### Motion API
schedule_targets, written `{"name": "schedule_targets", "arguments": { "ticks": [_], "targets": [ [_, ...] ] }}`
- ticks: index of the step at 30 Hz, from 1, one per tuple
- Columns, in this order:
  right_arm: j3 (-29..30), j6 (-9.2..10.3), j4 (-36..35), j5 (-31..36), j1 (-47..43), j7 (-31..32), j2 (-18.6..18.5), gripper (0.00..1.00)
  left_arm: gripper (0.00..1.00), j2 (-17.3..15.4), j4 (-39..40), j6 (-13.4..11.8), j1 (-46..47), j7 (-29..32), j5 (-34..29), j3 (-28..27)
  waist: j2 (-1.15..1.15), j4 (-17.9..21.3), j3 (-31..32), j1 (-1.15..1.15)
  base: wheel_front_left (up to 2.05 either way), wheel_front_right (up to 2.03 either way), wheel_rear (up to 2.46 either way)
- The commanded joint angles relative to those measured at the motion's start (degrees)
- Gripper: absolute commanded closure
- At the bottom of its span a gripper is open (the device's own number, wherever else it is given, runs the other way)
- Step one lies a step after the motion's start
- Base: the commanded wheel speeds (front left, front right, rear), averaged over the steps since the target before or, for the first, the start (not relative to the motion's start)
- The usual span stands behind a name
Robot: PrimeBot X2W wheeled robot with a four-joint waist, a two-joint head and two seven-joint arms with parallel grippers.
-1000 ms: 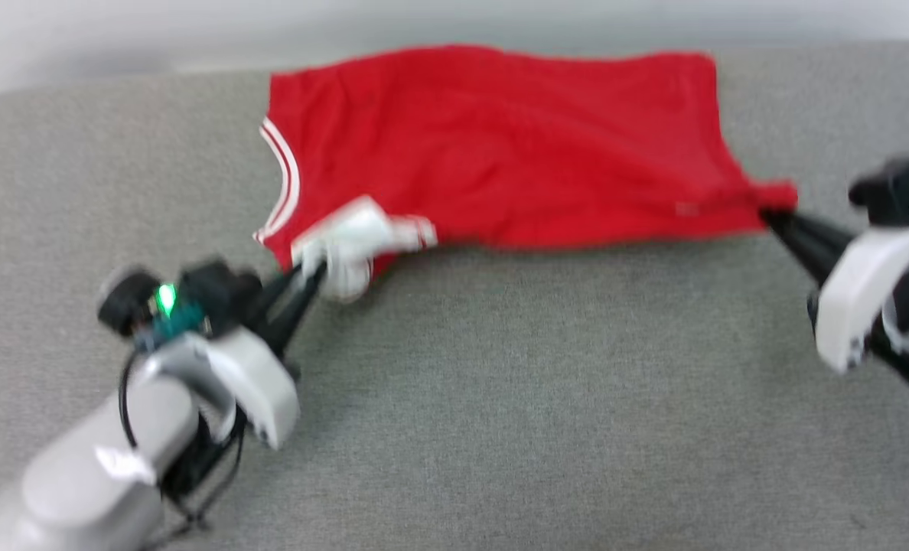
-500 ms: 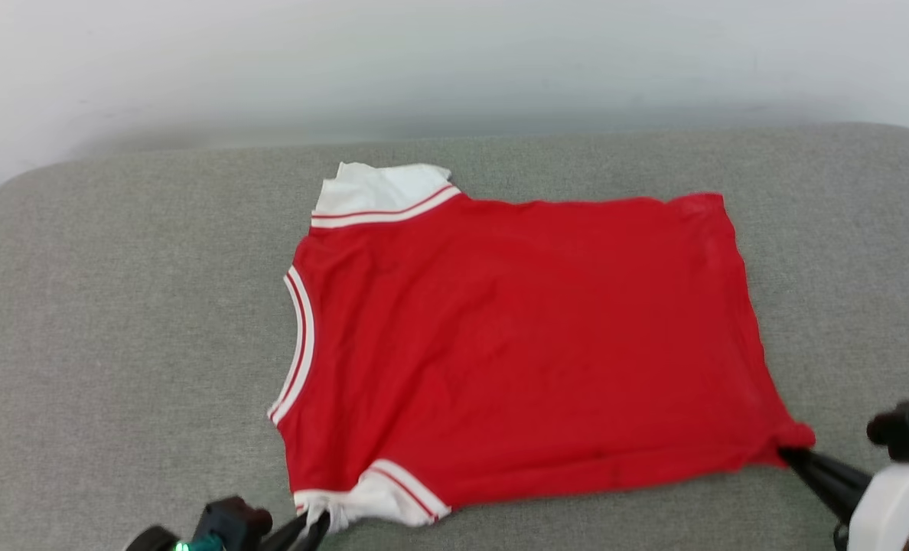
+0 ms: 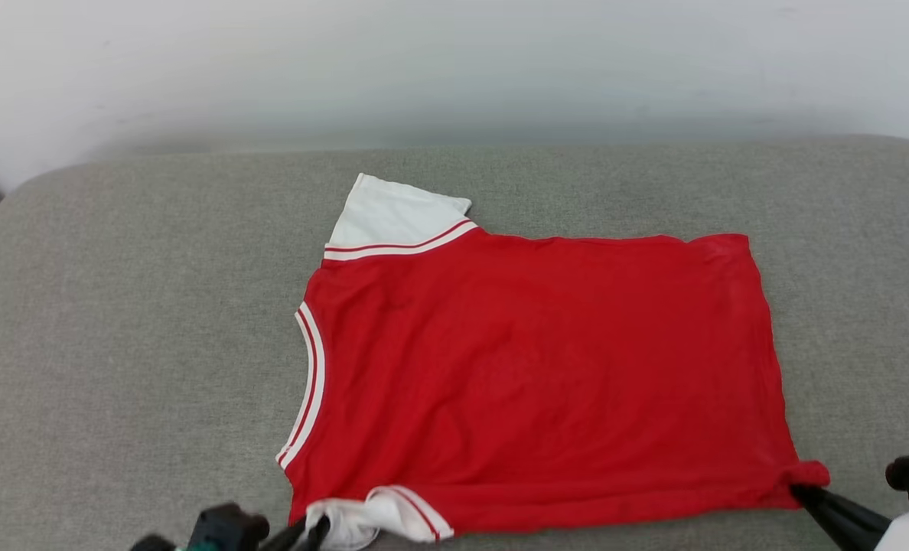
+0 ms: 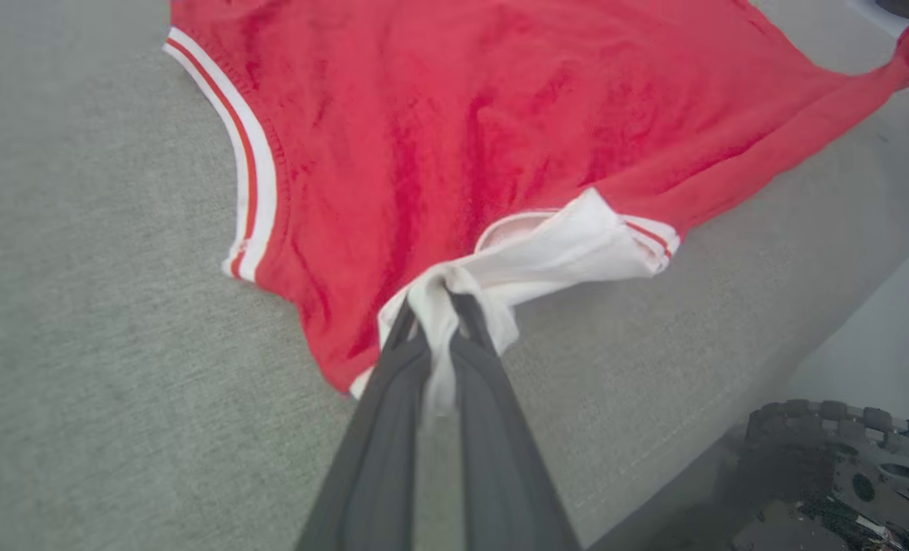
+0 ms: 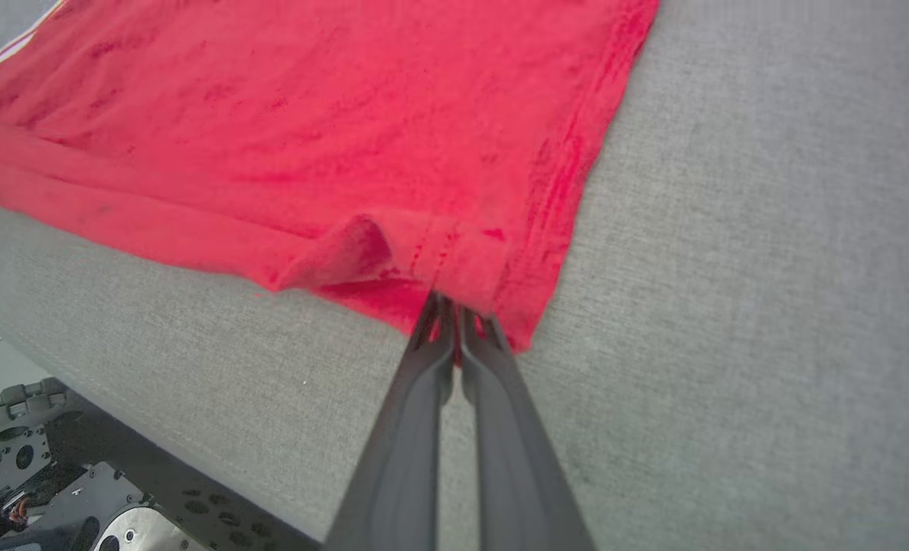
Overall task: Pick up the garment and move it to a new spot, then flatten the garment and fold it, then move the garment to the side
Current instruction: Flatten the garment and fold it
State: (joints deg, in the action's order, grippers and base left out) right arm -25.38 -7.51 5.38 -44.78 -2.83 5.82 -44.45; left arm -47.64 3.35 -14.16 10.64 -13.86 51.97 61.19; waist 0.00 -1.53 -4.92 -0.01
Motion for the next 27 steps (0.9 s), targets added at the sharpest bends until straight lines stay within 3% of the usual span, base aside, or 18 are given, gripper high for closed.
{"name": "schedule_targets", "arguments": {
  "ticks": [1,12,20,27],
  "targets": [
    [1.54,0.04,-1.21,0.89,-0.35,0.86,0.82,1.00,1.00,0.41,-0.47,0.26,2.22,0.07,-0.95,-0.54,0.00,-0.15,-0.55,0.01,0.00,0.00,0.00],
    [8.69,0.04,-6.34,4.49,6.11,7.63,3.70,1.00,1.00,3.43,-8.49,6.12,16.12,1.90,-3.33,-3.42,0.00,1.27,-5.62,0.01,0.00,0.00,0.00],
    [6.40,0.04,-3.17,5.64,14.45,9.70,5.50,1.00,1.00,5.59,-17.92,10.78,23.26,1.47,-4.68,-4.20,0.00,2.75,-11.38,0.01,0.00,0.00,0.00],
    [2.44,0.04,4.32,6.20,20.73,9.36,6.81,1.00,1.00,9.20,-27.68,15.12,26.56,1.24,-4.29,-3.40,0.00,2.85,-15.16,0.01,0.00,0.00,0.00]
  ]
}}
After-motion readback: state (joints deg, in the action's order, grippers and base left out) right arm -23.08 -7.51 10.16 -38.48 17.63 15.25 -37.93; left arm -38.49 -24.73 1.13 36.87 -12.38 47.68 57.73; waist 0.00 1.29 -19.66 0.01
